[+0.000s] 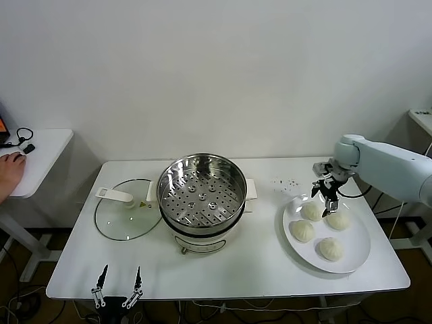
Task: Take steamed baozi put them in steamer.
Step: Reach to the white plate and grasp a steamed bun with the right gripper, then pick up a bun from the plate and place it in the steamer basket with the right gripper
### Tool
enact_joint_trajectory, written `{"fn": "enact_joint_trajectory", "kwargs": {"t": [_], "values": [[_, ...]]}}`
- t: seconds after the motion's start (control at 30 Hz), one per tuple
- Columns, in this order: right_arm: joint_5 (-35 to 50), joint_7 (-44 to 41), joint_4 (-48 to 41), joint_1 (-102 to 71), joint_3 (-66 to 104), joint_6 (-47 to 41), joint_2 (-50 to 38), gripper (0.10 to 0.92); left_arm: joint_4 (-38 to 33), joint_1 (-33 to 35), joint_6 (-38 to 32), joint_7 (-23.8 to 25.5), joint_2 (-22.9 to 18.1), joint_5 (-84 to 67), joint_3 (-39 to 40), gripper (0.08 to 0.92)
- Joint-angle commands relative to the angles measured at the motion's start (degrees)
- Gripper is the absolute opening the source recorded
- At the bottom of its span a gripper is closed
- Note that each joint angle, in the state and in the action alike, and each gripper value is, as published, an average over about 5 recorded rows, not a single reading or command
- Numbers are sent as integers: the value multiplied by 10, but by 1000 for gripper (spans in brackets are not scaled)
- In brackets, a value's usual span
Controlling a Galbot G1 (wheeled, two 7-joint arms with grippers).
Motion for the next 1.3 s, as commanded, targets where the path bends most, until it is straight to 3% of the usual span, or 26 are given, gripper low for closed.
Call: {"fn": "enact_joint_trajectory", "kwargs": {"t": [0.03,0.6,0.83,1.03,1.3], "values": [[-33,8,-12,-37,37,0,2,823,1,0,-1,0,0,2,-1,823],[-56,37,-23,-77,95,-10,11,822,0,1,-5,-2,1,8,-3,823],[-55,36,0,-63,81,-15,2,742,-3,3,-6,-3,2,8,-4,823],[-47,35,37,-29,56,-16,-17,713,-5,5,-8,-3,2,11,-7,823],[13,35,153,120,-51,19,-51,712,-9,6,-7,-4,2,16,-8,823]]}}
